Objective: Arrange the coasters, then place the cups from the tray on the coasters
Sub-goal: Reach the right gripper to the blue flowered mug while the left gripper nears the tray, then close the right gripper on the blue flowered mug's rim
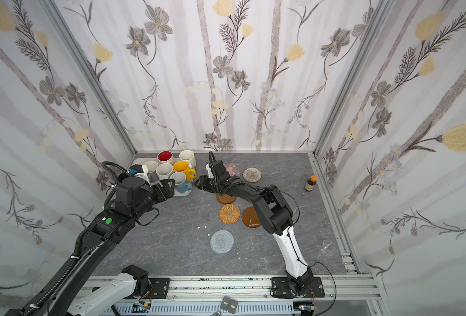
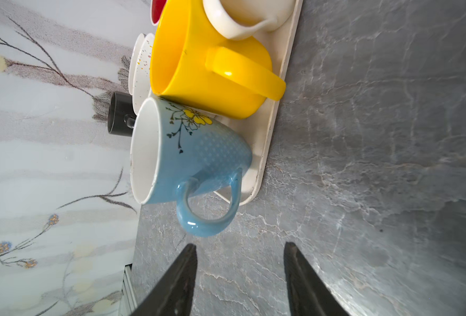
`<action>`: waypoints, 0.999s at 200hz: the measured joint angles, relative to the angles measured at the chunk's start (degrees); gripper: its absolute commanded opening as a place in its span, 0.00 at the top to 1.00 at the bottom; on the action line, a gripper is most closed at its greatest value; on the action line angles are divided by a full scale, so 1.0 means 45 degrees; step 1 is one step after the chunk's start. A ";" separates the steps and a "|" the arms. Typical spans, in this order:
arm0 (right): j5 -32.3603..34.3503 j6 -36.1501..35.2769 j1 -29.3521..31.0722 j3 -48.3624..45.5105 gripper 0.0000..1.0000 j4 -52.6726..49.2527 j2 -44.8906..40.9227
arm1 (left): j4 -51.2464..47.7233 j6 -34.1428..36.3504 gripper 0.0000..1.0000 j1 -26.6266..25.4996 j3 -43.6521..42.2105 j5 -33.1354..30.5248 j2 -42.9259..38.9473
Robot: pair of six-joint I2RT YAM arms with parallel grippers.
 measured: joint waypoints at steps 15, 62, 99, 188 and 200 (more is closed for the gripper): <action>0.0010 0.0442 0.0131 0.0228 0.49 0.0301 0.0510 | 0.0010 0.0000 0.11 0.0000 -0.0068 0.0068 -0.0049; 0.0117 0.1433 0.0534 0.1132 0.50 0.0719 0.1613 | -0.0019 0.0044 0.11 0.0000 -0.0437 0.0369 -0.0117; 0.0262 0.1865 0.0622 0.1846 0.52 0.0811 0.2307 | -0.0034 0.0146 0.11 0.0000 -0.0597 0.0403 -0.0437; 0.0287 0.2749 0.0748 0.2997 0.58 0.0801 0.3351 | -0.0063 0.0291 0.11 0.0005 -0.0811 0.0408 -0.0797; 0.0287 0.2851 0.0772 0.3211 0.58 0.0792 0.3439 | -0.0063 0.0291 0.11 0.0005 -0.0811 0.0403 -0.0811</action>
